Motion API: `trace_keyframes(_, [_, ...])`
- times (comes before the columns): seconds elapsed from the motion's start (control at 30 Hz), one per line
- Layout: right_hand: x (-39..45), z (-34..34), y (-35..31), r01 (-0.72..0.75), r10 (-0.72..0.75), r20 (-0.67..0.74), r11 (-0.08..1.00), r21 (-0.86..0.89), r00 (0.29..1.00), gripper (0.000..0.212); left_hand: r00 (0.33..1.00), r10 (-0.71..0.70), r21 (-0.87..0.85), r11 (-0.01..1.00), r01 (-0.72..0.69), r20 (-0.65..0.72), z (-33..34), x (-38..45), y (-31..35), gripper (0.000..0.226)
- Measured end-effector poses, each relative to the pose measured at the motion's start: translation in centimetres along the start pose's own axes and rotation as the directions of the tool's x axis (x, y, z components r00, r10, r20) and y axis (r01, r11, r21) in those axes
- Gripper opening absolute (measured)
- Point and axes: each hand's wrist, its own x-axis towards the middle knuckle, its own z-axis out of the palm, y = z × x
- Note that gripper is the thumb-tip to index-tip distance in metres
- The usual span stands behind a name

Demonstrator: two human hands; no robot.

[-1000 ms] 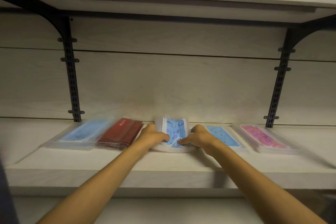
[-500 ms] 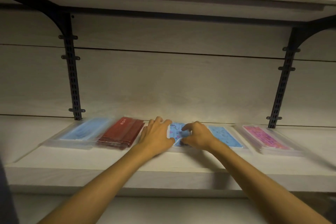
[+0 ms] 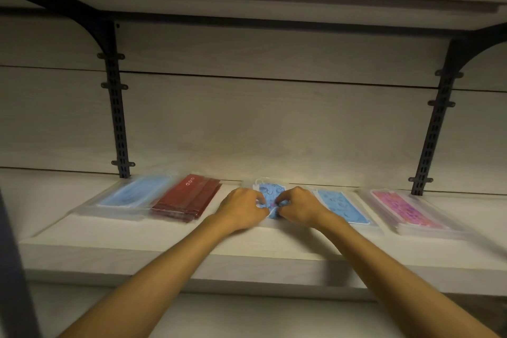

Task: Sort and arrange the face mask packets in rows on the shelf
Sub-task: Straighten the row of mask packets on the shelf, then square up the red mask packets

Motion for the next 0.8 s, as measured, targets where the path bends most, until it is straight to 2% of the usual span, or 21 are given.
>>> trace_keyframes(0.1, [0.0, -0.3, -0.1, 0.042, -0.043, -0.007, 0.997, -0.066, 0.999, 0.034, 1.000, -0.011, 0.017, 1.000, 0.012, -0.025, -0.7, -0.3, 0.1, 0.034])
trace_keyframes(0.23, [-0.1, -0.9, -1.4, 0.095, -0.105, -0.072, 0.988, -0.123, 0.992, 0.038, 0.988, -0.022, -0.022, 1.000, 0.019, -0.153, -2.6, -0.7, -0.5, 0.031])
trace_keyframes(0.43, [-0.2, 0.2, -6.0, 0.154, -0.161, -0.111, 0.985, -0.073, 0.981, 0.035, 0.976, -0.024, 0.088, 0.995, 0.044, -0.218, -6.1, -1.5, -4.5, 0.028])
trace_keyframes(0.57, [0.0, 1.5, -9.6, 0.133, -0.138, -0.113, 0.990, -0.054, 0.984, 0.035, 0.965, -0.049, 0.137, 0.987, 0.087, -0.256, -9.0, -2.1, -8.3, 0.024])
trace_keyframes(0.63, [0.2, 2.3, -11.3, 0.106, -0.109, -0.109, 0.994, -0.032, 0.988, 0.035, 0.970, -0.067, 0.158, 0.982, 0.105, -0.234, -10.1, -2.3, -10.3, 0.026])
trace_keyframes(0.8, [0.9, 4.4, -15.1, -0.024, 0.024, -0.082, 1.000, -0.004, 0.996, 0.042, 0.976, -0.082, 0.195, 0.973, 0.122, -0.201, -11.3, -2.8, -14.0, 0.021])
